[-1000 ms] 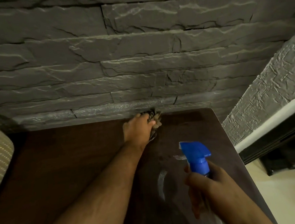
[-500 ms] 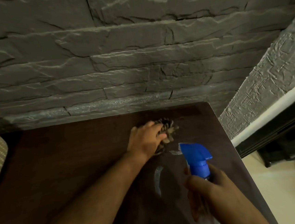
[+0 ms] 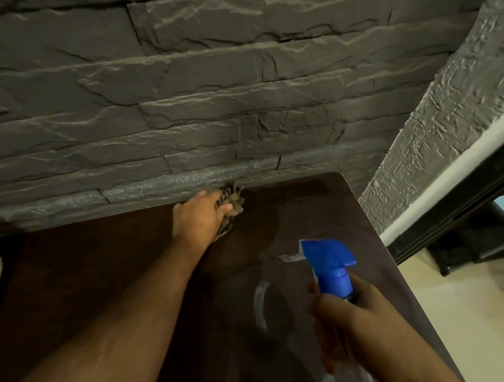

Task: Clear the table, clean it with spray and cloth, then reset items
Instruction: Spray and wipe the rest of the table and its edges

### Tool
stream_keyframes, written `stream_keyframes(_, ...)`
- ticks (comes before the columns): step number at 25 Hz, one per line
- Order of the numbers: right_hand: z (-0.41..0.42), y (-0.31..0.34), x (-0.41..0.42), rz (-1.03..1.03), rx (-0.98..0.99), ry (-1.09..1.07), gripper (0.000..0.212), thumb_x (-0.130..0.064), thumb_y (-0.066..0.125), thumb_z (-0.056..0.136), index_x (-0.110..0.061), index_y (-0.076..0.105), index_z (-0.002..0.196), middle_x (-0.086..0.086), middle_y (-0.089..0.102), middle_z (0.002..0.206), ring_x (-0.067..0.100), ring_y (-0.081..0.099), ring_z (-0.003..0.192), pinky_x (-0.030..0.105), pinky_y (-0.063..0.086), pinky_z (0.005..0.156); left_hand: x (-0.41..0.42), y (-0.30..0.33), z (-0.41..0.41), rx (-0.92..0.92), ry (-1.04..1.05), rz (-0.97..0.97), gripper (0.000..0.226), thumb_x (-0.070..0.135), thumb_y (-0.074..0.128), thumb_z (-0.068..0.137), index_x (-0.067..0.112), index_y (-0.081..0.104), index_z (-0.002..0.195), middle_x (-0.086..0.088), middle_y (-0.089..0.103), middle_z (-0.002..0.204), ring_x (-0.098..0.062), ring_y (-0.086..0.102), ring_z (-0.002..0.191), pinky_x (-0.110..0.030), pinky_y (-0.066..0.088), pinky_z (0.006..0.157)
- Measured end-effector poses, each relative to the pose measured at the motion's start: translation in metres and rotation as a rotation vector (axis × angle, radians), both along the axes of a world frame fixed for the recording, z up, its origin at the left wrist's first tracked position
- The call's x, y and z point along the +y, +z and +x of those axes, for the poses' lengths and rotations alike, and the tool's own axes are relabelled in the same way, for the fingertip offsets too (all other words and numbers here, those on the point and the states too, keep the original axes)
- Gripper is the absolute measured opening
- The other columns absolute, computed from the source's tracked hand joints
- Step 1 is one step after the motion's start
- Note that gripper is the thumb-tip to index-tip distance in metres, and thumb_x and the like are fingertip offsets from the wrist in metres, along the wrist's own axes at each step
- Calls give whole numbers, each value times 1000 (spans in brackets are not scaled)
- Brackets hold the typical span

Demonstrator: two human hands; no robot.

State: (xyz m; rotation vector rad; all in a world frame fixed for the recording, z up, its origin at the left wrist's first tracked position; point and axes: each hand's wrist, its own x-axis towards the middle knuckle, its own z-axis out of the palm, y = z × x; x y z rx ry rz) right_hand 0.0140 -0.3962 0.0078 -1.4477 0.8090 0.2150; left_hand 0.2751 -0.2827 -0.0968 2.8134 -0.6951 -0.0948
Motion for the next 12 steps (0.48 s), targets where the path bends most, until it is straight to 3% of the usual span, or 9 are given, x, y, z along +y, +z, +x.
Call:
stream_keyframes(2, 0, -1, 4, 0, -31, 5, 28, -37, 71, 52, -27, 66, 77, 10, 60, 62, 28, 55, 58, 51, 50, 70, -10, 1, -18, 59, -82, 27, 40, 50, 42, 95, 32, 51, 130, 3, 56, 124, -18, 54, 112, -40, 36, 92)
stream_keyframes(5, -5, -7, 9, 40, -16, -4, 20, -24, 75, 66, -20, 67, 84, 12, 61, 62, 27, 55, 55, 51, 49, 71, 39, -13, -79, 43, -352, 22, 41, 50, 42, 95, 35, 50, 132, 10, 54, 125, -13, 53, 114, -36, 33, 92)
stream_keyframes(9, -5, -6, 19, 31, -15, 32, 31, -20, 73, 70, -8, 61, 96, 15, 59, 62, 27, 55, 51, 45, 50, 64, 5, 3, -17, 6, -25, 19, 42, 48, 43, 95, 29, 51, 131, 2, 56, 127, -20, 55, 115, -39, 36, 91)
stream_keyframes(12, -8, -4, 24, 31, -54, 20, 30, -20, 69, 73, -5, 59, 96, 15, 56, 59, 26, 53, 49, 37, 46, 54, -24, -3, -69, 93, -233, 4, 39, 45, 42, 96, 30, 50, 131, 4, 53, 127, -18, 53, 115, -41, 34, 95)
